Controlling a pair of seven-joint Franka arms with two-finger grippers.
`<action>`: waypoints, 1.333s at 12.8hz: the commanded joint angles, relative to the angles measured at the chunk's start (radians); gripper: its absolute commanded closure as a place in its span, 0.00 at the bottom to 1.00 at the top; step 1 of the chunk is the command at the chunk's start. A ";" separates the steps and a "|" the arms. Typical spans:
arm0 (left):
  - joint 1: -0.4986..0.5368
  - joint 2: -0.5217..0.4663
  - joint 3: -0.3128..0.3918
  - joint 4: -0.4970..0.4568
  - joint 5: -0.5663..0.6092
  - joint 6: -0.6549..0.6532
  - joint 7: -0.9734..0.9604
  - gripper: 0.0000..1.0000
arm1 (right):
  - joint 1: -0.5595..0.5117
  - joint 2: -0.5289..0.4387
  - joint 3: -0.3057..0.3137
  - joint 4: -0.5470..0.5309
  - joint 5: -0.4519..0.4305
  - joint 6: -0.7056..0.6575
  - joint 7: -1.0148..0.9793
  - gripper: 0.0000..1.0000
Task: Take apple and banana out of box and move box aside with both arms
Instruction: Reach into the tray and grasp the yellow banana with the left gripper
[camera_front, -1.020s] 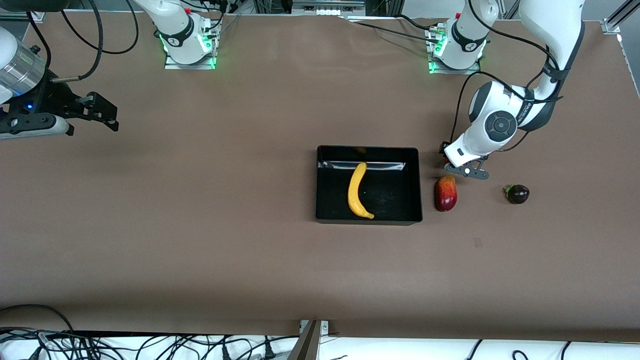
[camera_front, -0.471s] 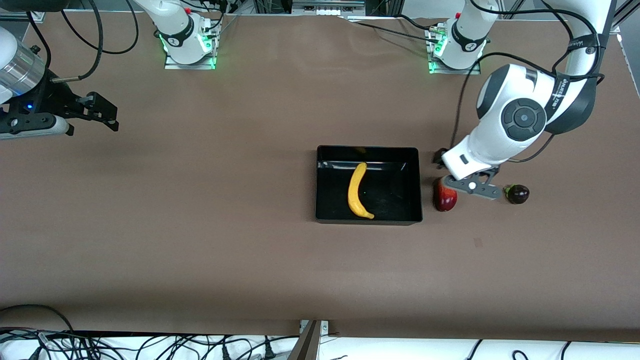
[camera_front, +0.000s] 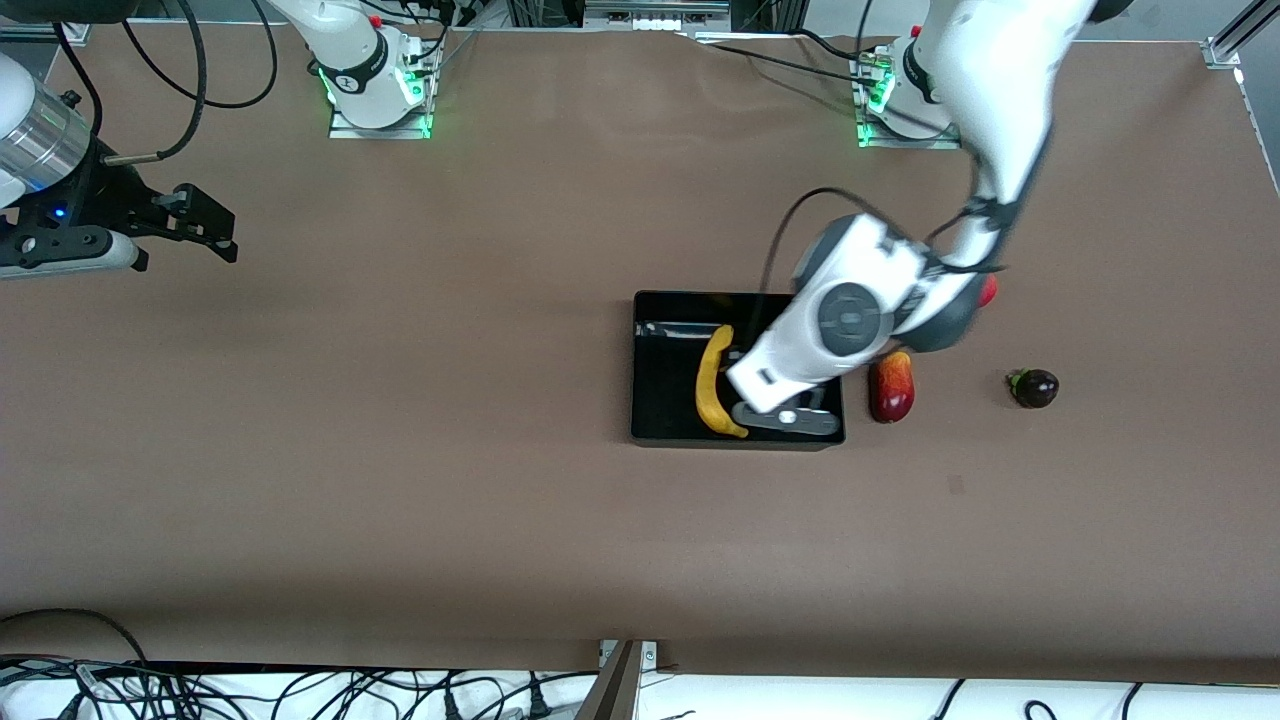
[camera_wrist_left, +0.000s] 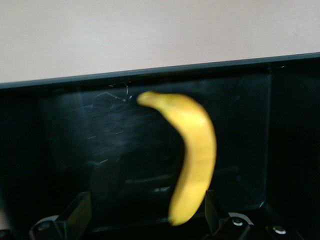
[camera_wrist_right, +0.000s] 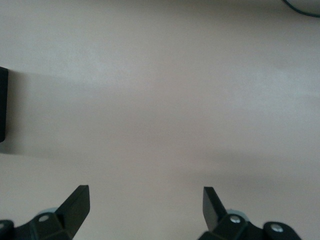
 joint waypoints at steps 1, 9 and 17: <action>-0.047 0.038 0.012 0.020 0.035 0.016 -0.091 0.00 | -0.010 0.000 0.009 0.012 0.007 -0.009 -0.007 0.00; -0.089 0.073 0.010 -0.151 0.084 0.271 -0.224 0.75 | -0.011 -0.001 0.009 0.012 0.007 -0.009 -0.007 0.00; -0.060 -0.023 0.035 -0.031 0.085 0.020 -0.200 1.00 | -0.010 -0.001 0.009 0.012 0.005 -0.009 -0.007 0.00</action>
